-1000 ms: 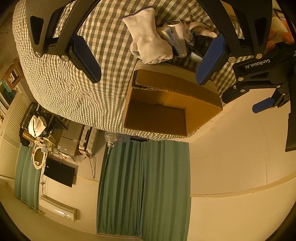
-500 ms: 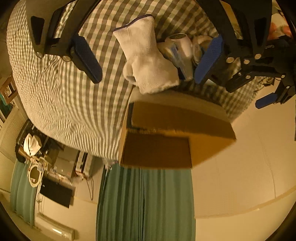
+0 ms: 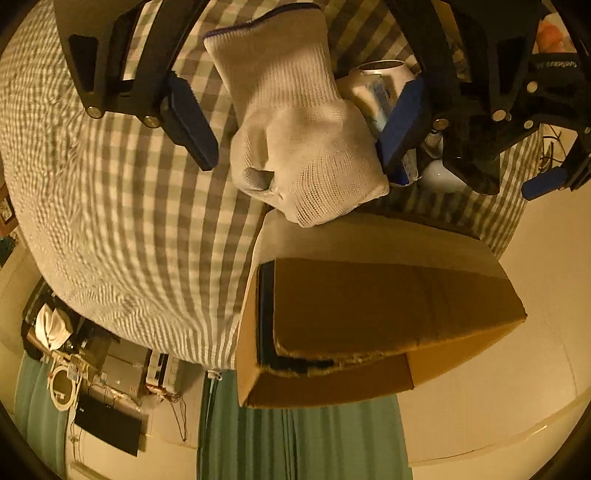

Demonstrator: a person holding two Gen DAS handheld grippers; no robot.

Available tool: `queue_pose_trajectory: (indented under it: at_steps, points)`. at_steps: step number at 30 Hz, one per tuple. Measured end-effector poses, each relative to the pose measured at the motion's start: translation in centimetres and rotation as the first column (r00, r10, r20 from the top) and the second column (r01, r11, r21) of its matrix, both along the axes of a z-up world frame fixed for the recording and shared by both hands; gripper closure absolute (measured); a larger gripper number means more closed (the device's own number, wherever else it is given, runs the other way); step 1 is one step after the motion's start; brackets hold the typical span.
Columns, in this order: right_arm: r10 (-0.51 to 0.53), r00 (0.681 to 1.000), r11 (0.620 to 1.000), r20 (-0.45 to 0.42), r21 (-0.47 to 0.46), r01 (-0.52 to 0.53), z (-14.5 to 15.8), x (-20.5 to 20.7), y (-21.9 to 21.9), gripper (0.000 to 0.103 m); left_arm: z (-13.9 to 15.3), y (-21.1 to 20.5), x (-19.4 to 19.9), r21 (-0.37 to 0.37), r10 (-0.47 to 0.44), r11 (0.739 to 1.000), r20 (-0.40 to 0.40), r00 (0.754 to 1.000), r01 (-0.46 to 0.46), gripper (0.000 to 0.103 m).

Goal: Organize objects
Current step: 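Grasp the white knit glove with the right tool while the left grasps black goggles, then carry glove and goggles into the box and open both tools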

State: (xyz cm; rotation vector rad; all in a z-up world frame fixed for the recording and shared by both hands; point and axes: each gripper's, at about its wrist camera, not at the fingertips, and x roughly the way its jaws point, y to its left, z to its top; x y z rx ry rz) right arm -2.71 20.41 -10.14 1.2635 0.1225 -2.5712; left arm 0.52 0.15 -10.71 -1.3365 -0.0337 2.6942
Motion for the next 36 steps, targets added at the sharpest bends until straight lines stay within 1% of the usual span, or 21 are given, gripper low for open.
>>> queue_pose_trajectory:
  at_steps: [1,5,9,11,13,15,20,27,35,36]
  points:
    - [0.009,1.000,1.000,0.001,-0.006,-0.009,-0.1,0.0,0.0,0.028,-0.2,0.3,0.0,-0.003,-0.012,1.000,0.008,1.000,0.012,0.000]
    - [0.017,1.000,1.000,-0.010,-0.003,-0.017,0.1,0.3,-0.4,0.031,-1.7,1.2,-0.2,0.018,-0.060,0.998,0.059,0.996,0.059,0.000]
    - [0.020,1.000,1.000,-0.010,-0.001,-0.020,0.1,0.3,-0.3,0.033,-2.5,0.7,-0.4,0.064,-0.041,0.997,0.087,0.995,0.035,0.001]
    - [0.021,1.000,1.000,-0.010,0.000,-0.021,0.3,0.4,-0.4,0.033,-2.7,0.4,-0.4,0.096,-0.052,0.994,0.091,0.995,0.043,0.010]
    - [0.022,1.000,1.000,-0.011,0.002,-0.022,0.4,0.5,-0.4,0.033,-2.5,0.5,0.0,0.107,-0.072,0.992,0.085,0.994,0.063,0.027]
    - [0.022,1.000,1.000,-0.010,0.001,-0.022,0.5,0.6,-0.6,0.033,-2.0,0.6,0.1,0.092,-0.088,0.993,0.079,0.993,0.080,0.027]
    - [0.024,1.000,1.000,-0.019,0.000,-0.024,0.9,0.7,-0.9,0.033,-2.0,0.9,0.0,0.093,-0.095,0.992,0.077,0.992,0.088,0.027]
    - [0.041,0.998,0.999,-0.043,0.000,-0.041,2.2,1.4,-1.2,0.034,1.0,1.6,-0.4,0.054,-0.124,0.991,0.015,0.992,0.124,0.027]
    - [0.066,0.993,0.998,-0.094,0.010,-0.065,4.3,2.4,-1.8,0.038,3.5,0.9,-0.5,0.038,-0.104,0.994,-0.038,0.994,0.105,0.027]
    - [0.069,0.992,0.998,-0.101,0.011,-0.068,4.6,2.5,-1.9,0.038,4.2,1.0,-0.6,0.038,-0.104,0.994,-0.044,0.994,0.105,0.027]
